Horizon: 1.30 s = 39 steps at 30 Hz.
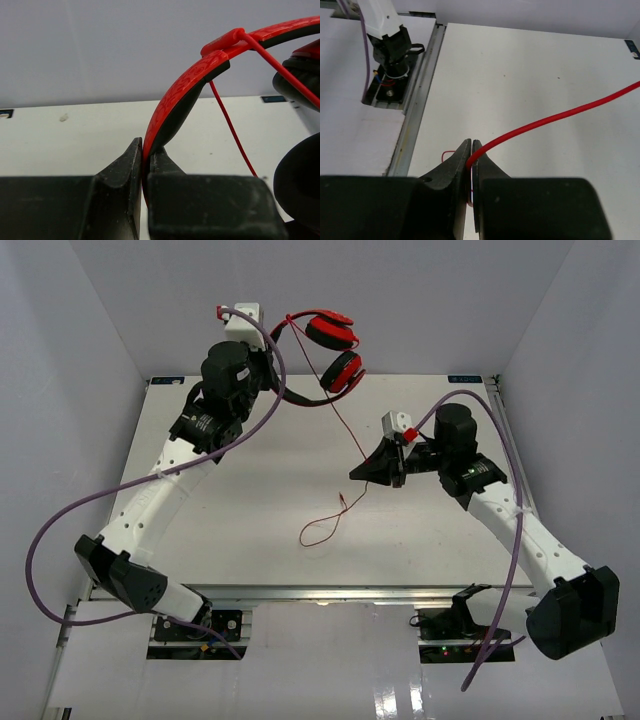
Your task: Wrap the headphones
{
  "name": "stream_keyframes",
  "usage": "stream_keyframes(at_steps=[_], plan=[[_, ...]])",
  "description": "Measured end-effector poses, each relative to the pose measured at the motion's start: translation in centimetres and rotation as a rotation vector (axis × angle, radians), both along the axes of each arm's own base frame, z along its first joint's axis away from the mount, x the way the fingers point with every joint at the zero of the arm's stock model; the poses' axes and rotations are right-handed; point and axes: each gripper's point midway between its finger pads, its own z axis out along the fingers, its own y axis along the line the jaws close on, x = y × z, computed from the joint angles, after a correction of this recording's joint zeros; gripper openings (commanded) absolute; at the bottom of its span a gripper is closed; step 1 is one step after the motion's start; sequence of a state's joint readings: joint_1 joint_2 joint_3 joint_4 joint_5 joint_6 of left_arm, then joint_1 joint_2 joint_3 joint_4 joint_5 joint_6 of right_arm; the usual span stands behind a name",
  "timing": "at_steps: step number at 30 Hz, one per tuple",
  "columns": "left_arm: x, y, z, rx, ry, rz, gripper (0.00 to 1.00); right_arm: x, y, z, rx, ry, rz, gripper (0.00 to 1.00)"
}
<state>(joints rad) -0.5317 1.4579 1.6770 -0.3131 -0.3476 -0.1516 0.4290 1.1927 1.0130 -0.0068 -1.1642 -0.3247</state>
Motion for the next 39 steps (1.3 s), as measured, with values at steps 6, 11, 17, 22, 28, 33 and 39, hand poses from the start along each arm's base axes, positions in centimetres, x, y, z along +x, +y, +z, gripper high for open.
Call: stream_keyframes(at_steps=[6, 11, 17, 22, 28, 33, 39], plan=[[1.5, 0.4, -4.6, 0.178, 0.077, 0.024, 0.00, 2.6, -0.6, 0.0, -0.132, -0.133, -0.193, 0.09], [2.5, -0.4, -11.4, 0.321, 0.215, -0.015, 0.00, 5.3, -1.0, 1.8, -0.261, -0.349, -0.373, 0.09], [1.7, -3.5, -20.3, 0.463, 0.426, -0.155, 0.00, 8.5, -2.5, 1.1, -0.479, -0.595, -0.558, 0.08], [-0.9, -7.0, -25.0, 0.506, 0.537, -0.338, 0.00, 11.0, -3.9, 0.5, -0.576, -0.733, -0.693, 0.10], [-4.1, -9.6, -26.7, 0.502, 0.570, -0.556, 0.00, 13.1, -4.7, -1.5, -0.615, -0.779, -0.768, 0.17], [-6.5, -10.1, -26.5, 0.476, 0.577, -0.682, 0.00, 14.9, -5.9, -1.2, -0.534, -0.715, -0.804, 0.23], [-9.3, -11.7, -23.2, 0.381, 0.530, -0.827, 0.00, 16.1, -7.7, -1.7, -0.397, -0.535, -0.773, 0.25]])
